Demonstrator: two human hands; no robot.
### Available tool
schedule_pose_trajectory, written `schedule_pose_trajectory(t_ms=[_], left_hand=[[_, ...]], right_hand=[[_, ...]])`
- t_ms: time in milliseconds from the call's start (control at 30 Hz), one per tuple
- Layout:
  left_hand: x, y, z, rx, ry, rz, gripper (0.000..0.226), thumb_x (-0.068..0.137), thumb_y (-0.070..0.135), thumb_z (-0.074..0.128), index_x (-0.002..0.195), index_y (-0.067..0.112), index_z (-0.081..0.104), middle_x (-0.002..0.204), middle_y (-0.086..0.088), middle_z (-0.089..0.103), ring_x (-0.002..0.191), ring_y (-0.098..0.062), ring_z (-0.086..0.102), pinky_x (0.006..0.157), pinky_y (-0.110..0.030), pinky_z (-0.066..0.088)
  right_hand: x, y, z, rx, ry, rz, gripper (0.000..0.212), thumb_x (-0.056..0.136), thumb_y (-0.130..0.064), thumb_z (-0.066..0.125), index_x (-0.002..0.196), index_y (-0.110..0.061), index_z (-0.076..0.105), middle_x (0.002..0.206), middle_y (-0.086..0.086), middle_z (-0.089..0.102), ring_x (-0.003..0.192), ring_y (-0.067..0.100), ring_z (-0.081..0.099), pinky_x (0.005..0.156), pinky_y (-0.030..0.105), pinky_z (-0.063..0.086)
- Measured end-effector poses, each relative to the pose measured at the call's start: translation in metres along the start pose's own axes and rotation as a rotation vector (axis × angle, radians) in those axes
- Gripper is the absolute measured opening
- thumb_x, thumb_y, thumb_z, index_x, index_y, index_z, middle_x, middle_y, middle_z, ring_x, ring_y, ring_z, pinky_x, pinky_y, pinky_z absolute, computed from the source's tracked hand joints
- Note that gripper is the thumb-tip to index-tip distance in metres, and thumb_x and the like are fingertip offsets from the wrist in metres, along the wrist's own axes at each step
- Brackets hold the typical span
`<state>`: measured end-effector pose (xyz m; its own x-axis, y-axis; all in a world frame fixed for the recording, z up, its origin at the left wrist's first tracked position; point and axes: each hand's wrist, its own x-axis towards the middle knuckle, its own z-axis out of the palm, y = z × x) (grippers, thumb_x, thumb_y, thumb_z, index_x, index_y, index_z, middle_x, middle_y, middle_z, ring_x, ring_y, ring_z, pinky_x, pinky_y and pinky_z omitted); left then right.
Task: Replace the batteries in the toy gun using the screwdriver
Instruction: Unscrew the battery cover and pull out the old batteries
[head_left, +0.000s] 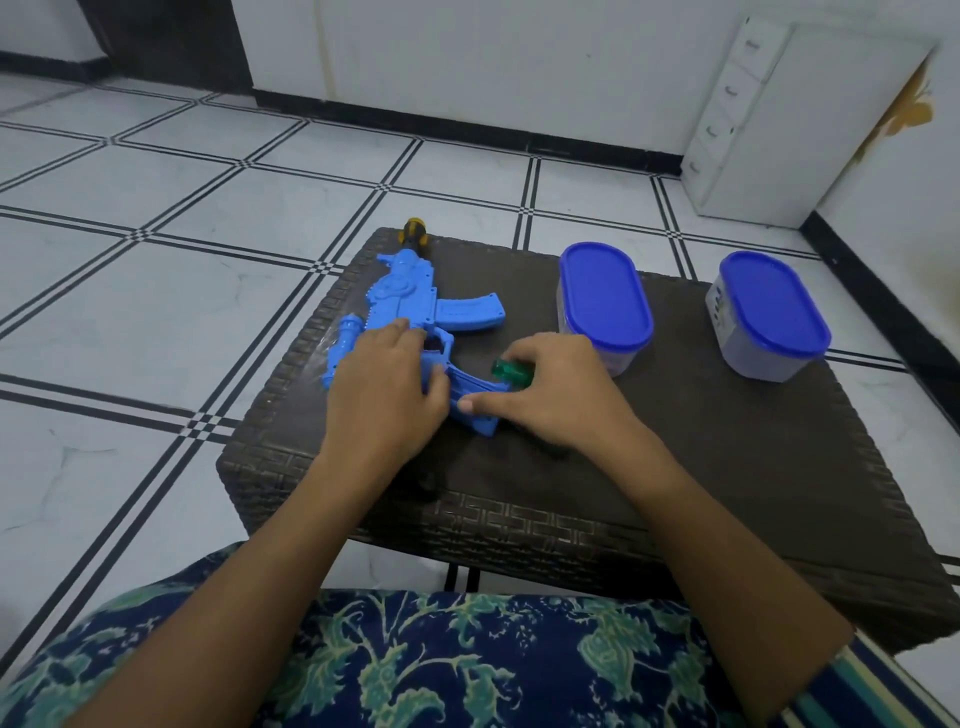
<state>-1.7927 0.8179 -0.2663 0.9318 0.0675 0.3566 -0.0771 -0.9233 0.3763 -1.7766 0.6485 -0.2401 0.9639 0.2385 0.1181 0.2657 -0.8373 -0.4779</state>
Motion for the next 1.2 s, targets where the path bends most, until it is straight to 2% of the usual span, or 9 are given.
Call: schedule_pose_trajectory(t_ms=[100,200,300,400,600,700,800,1000,1200], left_hand=[[-0.007,-0.001,-0.007,0.12,-0.012,-0.147,0.049,0.084,0.041,0.056,0.118,0.006,0.054,0.125,-0.015,0.052,0.112,-0.035,0.047,0.082,-0.045,0.044],[-0.013,-0.002,-0.009,0.17,-0.098,-0.243,0.062,0.078,0.054,0.054,0.119,0.008,0.049,0.133,-0.016,0.04,0.118,-0.035,0.04,0.086,-0.046,0.043],[-0.019,-0.002,-0.01,0.164,-0.2,-0.31,0.085,0.077,0.062,0.052,0.139,0.005,0.033,0.139,-0.017,0.038,0.125,-0.035,0.037,0.093,-0.047,0.041],[-0.023,-0.002,-0.008,0.166,-0.242,-0.309,0.094,0.081,0.054,0.054,0.148,0.003,0.013,0.143,-0.015,0.035,0.129,-0.033,0.036,0.095,-0.048,0.041],[-0.01,-0.018,-0.005,0.051,-0.091,-0.128,0.075,0.078,0.023,0.061,0.14,-0.005,0.032,0.125,-0.02,0.049,0.115,-0.036,0.043,0.096,-0.039,0.036],[0.0,-0.023,-0.015,0.116,0.007,-0.019,0.075,0.076,0.023,0.066,0.14,-0.002,0.036,0.12,-0.018,0.051,0.111,-0.036,0.047,0.085,-0.048,0.047],[0.007,-0.029,-0.024,0.266,0.154,0.086,0.074,0.072,0.027,0.068,0.138,0.003,0.043,0.105,-0.014,0.055,0.092,-0.033,0.05,0.063,-0.039,0.041],[0.005,-0.029,-0.03,0.356,0.284,0.18,0.064,0.074,0.028,0.062,0.135,0.01,0.049,0.099,-0.008,0.056,0.086,-0.025,0.044,0.064,-0.036,0.033],[0.006,-0.03,-0.028,0.274,0.263,0.147,0.065,0.073,0.026,0.067,0.134,0.012,0.051,0.1,-0.005,0.056,0.088,-0.024,0.045,0.066,-0.034,0.03]], right_hand=[[0.001,-0.007,0.004,-0.072,-0.023,-0.008,0.064,0.061,-0.062,0.081,0.105,-0.017,0.07,0.102,-0.002,0.061,0.093,0.014,0.056,0.079,0.032,0.05],[0.003,-0.01,0.004,-0.104,-0.033,0.007,0.06,0.06,-0.061,0.081,0.1,-0.017,0.07,0.099,-0.002,0.057,0.088,0.015,0.054,0.076,0.036,0.051],[0.003,-0.011,0.007,-0.105,-0.05,0.026,0.058,0.059,-0.062,0.081,0.093,-0.015,0.07,0.094,-0.002,0.051,0.083,0.016,0.053,0.072,0.037,0.051],[0.004,-0.01,0.011,-0.065,-0.058,0.042,0.058,0.059,-0.061,0.083,0.091,-0.015,0.068,0.096,-0.002,0.049,0.085,0.016,0.052,0.073,0.036,0.049],[0.009,-0.002,0.017,0.099,-0.002,0.088,0.063,0.056,-0.065,0.082,0.094,-0.017,0.071,0.093,-0.005,0.056,0.085,0.01,0.055,0.073,0.031,0.05],[0.011,0.002,0.018,0.252,0.09,0.095,0.05,0.066,-0.061,0.078,0.084,-0.015,0.073,0.081,-0.001,0.067,0.077,0.013,0.061,0.069,0.037,0.052],[0.012,0.005,0.021,0.243,0.13,0.065,0.042,0.077,-0.055,0.072,0.083,-0.014,0.073,0.079,0.004,0.065,0.076,0.019,0.06,0.07,0.041,0.051],[0.015,0.003,0.03,0.185,0.141,-0.027,0.035,0.09,-0.049,0.061,0.091,-0.015,0.07,0.088,0.002,0.065,0.087,0.022,0.059,0.073,0.044,0.051],[0.012,-0.002,0.035,0.131,0.147,0.005,0.04,0.09,-0.056,0.054,0.074,-0.02,0.051,0.075,-0.002,0.056,0.081,0.021,0.054,0.061,0.036,0.041]])
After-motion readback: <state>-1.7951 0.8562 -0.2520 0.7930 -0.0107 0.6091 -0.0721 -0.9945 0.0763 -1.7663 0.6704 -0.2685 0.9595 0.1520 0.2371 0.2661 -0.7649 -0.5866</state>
